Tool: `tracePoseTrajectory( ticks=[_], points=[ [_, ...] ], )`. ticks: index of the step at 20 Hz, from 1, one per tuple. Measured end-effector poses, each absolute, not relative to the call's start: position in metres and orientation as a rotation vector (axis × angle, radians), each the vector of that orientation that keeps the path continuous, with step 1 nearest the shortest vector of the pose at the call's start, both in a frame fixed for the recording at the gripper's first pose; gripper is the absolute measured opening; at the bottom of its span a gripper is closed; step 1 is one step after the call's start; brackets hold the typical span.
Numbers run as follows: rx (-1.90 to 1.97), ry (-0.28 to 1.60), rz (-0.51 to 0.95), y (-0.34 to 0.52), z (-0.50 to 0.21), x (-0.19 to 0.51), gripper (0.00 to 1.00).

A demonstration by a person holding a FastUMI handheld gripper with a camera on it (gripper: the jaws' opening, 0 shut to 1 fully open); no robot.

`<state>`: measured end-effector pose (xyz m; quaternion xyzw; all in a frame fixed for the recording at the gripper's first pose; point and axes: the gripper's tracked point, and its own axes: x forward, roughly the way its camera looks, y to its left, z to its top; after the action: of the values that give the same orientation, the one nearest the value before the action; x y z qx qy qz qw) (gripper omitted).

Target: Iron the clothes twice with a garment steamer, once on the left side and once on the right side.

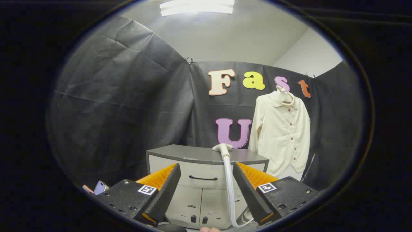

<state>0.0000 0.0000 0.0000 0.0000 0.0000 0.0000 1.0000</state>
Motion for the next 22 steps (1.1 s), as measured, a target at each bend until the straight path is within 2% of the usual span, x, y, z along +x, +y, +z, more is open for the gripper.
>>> tracePoseTrajectory(
  ticks=[22],
  points=[
    [0.026,0.022,-0.032,-0.009,-0.008,0.001,0.98]
  ],
)
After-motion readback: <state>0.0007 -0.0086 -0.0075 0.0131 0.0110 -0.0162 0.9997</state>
